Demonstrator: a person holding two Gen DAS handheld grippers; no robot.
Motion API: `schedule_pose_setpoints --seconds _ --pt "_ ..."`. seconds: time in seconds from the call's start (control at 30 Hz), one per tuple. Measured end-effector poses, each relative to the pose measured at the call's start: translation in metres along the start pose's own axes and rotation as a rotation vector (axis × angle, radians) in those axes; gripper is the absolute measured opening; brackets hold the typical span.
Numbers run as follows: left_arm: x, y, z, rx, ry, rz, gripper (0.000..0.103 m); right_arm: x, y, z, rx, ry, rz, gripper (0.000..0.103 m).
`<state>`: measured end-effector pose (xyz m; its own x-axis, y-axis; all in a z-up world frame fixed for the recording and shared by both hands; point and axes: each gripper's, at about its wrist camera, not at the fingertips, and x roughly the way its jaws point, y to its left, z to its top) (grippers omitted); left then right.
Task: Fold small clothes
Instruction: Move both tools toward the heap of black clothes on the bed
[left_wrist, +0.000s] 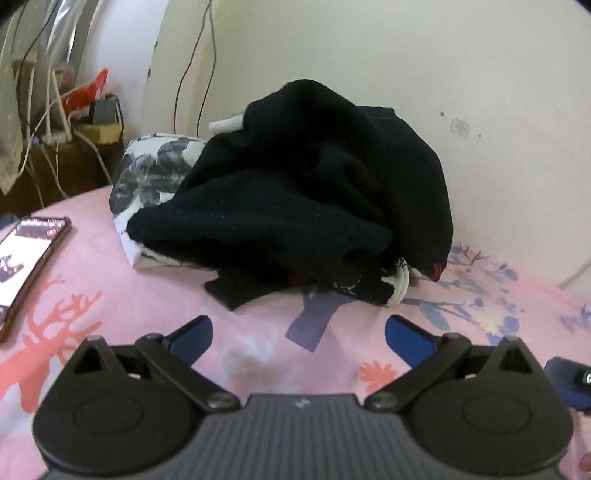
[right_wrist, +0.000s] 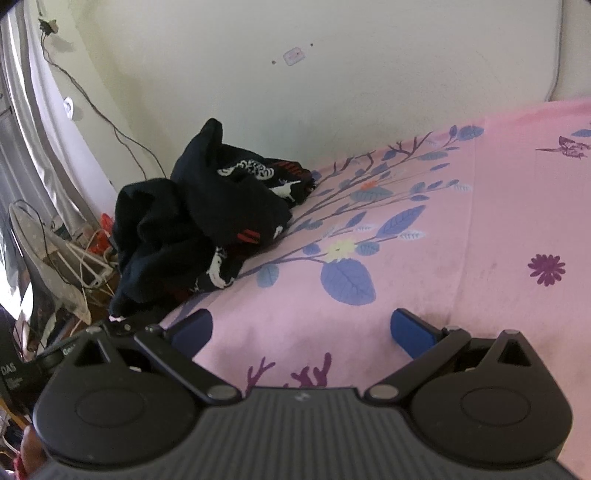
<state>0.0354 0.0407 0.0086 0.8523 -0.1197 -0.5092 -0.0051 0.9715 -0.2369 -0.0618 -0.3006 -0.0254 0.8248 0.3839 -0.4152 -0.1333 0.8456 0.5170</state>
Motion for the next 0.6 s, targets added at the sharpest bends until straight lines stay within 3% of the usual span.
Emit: schedule_pose_setpoints --seconds 0.37,0.6 --pt "-0.013 0.002 -0.002 0.002 -0.053 -0.074 0.103 -0.002 -0.010 0.001 0.050 -0.013 0.044 0.097" --pt "-0.018 0.011 -0.001 -0.027 -0.073 -0.117 0.103 0.001 -0.002 0.000 -0.014 0.009 0.009 0.097"
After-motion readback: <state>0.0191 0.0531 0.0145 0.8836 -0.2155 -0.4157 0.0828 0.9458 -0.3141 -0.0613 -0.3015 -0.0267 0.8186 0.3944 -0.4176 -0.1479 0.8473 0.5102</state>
